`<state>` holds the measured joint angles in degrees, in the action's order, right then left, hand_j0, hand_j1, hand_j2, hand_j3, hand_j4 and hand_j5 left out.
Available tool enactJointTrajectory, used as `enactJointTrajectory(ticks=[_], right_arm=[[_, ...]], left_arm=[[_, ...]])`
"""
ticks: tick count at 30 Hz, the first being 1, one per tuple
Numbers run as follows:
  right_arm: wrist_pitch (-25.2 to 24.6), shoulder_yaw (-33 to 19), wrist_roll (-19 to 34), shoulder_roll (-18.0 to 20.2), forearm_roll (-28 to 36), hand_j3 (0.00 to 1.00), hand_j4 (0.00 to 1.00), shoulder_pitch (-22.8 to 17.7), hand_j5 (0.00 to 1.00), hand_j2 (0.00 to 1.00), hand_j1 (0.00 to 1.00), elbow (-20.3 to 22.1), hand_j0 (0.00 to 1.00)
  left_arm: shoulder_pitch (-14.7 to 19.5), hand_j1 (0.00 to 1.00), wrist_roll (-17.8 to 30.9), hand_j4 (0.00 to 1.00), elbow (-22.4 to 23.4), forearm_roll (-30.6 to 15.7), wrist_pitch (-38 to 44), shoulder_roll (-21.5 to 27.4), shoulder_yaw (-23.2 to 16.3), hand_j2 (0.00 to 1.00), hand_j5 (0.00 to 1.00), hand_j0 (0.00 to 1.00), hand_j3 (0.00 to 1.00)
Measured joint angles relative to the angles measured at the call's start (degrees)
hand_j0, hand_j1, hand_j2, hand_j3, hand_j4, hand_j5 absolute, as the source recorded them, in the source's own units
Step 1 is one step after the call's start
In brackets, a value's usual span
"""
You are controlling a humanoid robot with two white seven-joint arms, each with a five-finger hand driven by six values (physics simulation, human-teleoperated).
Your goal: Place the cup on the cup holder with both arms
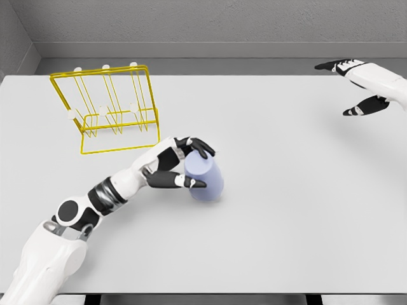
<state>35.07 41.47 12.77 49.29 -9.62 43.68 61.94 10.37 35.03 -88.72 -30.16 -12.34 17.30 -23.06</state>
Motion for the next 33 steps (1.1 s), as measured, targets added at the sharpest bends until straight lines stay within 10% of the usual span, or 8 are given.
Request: enactJointTrajectory(ticks=[33], right_arm=[[0.0, -0.07, -0.08, 0.01, 0.0, 1.0, 1.0, 0.18, 1.0, 1.0, 1.0, 0.0, 1.0]], left_arm=[[1.76, 0.41, 0.0, 0.41, -7.82, -9.81, 0.19, 11.52, 8.24, 0.41, 0.41, 0.41, 0.41]])
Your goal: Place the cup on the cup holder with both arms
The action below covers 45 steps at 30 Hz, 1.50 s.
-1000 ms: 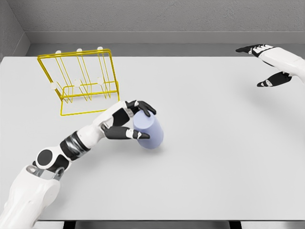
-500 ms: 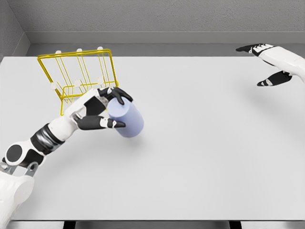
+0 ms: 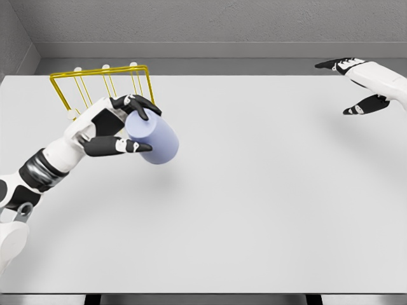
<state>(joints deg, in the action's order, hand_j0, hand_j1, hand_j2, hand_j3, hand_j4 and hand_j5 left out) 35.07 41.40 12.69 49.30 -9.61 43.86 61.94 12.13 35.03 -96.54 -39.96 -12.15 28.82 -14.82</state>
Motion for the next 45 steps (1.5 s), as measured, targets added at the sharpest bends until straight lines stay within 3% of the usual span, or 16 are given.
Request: enactJointTrajectory(ticks=[18, 28, 45], right_arm=[[0.0, -0.01, 0.0, -0.02, 0.0, 1.0, 1.0, -0.09, 1.0, 1.0, 1.0, 0.0, 1.0], [0.0, -0.02, 0.0, -0.02, 0.0, 1.0, 1.0, -0.09, 1.0, 1.0, 1.0, -0.01, 1.0], [0.0, -0.02, 0.06, -0.17, 0.0, 1.0, 1.0, -0.18, 1.0, 1.0, 1.0, -0.09, 1.0]], left_arm=[[6.33, 0.4, 0.02, 0.4, 0.67, -0.68, 1.22, 0.38, 0.03, 0.4, 0.4, 0.4, 0.4], [6.68, 0.39, 0.02, 0.39, 1.24, -1.77, 2.63, 2.88, 2.75, 0.39, 0.39, 0.39, 0.39], [11.07, 0.38, 0.02, 0.38, 5.64, -1.66, 3.16, 3.44, 3.64, 0.38, 0.38, 0.38, 0.38]])
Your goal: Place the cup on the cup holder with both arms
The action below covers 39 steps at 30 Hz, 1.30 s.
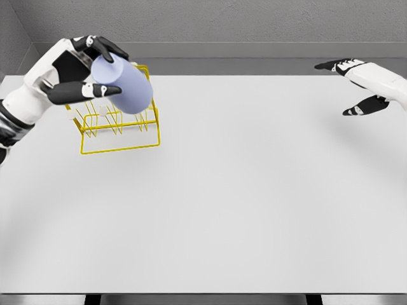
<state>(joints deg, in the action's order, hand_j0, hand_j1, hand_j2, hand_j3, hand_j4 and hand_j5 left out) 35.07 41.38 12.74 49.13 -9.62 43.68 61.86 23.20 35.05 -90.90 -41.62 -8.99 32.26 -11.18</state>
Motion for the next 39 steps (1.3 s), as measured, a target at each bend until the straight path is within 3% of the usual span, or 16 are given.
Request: enactJointTrajectory(ticks=[18, 28, 39], right_arm=[[0.0, 0.0, 0.03, -0.3, 0.0, 1.0, 1.0, 0.0, 1.0, 1.0, 1.0, 0.0, 1.0], [0.0, -0.05, 0.03, -0.17, 0.0, 1.0, 1.0, 0.09, 1.0, 1.0, 1.0, 0.0, 1.0], [0.0, -0.09, 0.03, -0.07, 0.0, 1.0, 1.0, 0.18, 1.0, 1.0, 1.0, 0.0, 1.0]], left_arm=[[4.48, 0.36, -0.01, 0.36, 6.56, 0.97, 0.08, -0.53, -0.48, 0.36, 0.36, 0.36, 0.36], [4.22, 0.36, -0.01, 0.36, 8.3, 4.91, 0.49, -4.13, -0.76, 0.36, 0.36, 0.36, 0.36], [4.04, 0.36, -0.02, 0.36, 10.7, 5.81, 1.04, -4.13, -0.73, 0.36, 0.36, 0.36, 0.36]])
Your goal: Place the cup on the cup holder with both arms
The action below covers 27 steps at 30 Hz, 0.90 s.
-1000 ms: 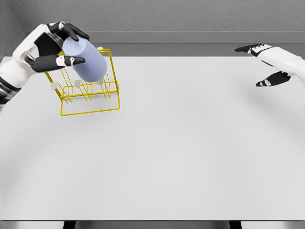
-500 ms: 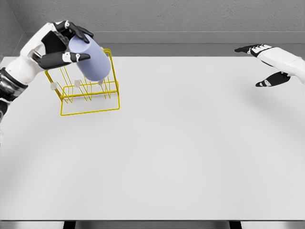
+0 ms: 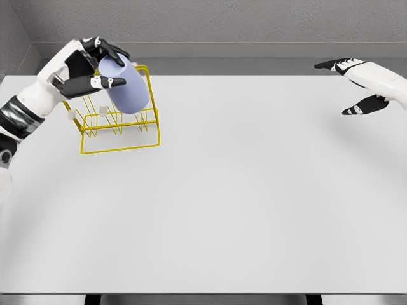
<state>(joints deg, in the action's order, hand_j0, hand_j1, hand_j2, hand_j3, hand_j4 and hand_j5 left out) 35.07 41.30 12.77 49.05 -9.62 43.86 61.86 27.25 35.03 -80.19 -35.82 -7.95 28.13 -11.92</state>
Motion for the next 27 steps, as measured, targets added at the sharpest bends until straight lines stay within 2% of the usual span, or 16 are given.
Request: enactJointTrajectory(ticks=[7, 8, 11, 12, 13, 27], right_arm=[[0.0, -0.29, 0.0, 0.05, -0.02, 1.0, 1.0, -0.35, 1.0, 1.0, 1.0, 0.0, 1.0], [0.0, -0.41, 0.0, 0.07, -0.01, 1.0, 1.0, -0.35, 1.0, 1.0, 1.0, 0.0, 1.0], [0.0, -0.6, 0.0, 0.06, 0.0, 1.0, 1.0, -0.35, 1.0, 1.0, 1.0, 0.0, 1.0], [0.0, -0.63, 0.0, 0.04, 0.0, 1.0, 1.0, -0.26, 1.0, 1.0, 1.0, 0.0, 1.0], [0.0, -0.65, 0.0, 0.04, 0.0, 1.0, 1.0, -0.26, 1.0, 1.0, 1.0, 0.0, 1.0], [0.0, -0.71, 0.0, 0.09, 0.0, 1.0, 1.0, -0.35, 1.0, 1.0, 1.0, 0.01, 1.0]], left_arm=[[-0.18, 0.38, 0.0, 0.38, 1.03, 1.23, -0.06, -0.53, -0.73, 0.38, 0.38, 0.38, 0.38], [-0.18, 0.49, 0.0, 0.49, 1.09, 1.3, -0.08, -0.57, -0.88, 0.49, 0.49, 0.49, 0.49], [-0.18, 0.92, -0.02, 0.92, 1.17, 1.43, -0.23, -0.59, -1.13, 0.92, 0.92, 0.92, 0.92], [-0.26, 0.98, -0.02, 0.98, 1.18, 1.58, -0.29, -0.57, -1.18, 0.98, 0.98, 0.98, 0.98], [-0.18, 1.0, -0.02, 1.0, 1.19, 1.69, -0.35, -0.55, -1.19, 1.0, 1.0, 1.0, 1.0], [-0.09, 1.0, -0.03, 1.0, 1.19, 1.88, -0.58, -0.47, -1.1, 1.0, 1.0, 1.0, 1.0]])
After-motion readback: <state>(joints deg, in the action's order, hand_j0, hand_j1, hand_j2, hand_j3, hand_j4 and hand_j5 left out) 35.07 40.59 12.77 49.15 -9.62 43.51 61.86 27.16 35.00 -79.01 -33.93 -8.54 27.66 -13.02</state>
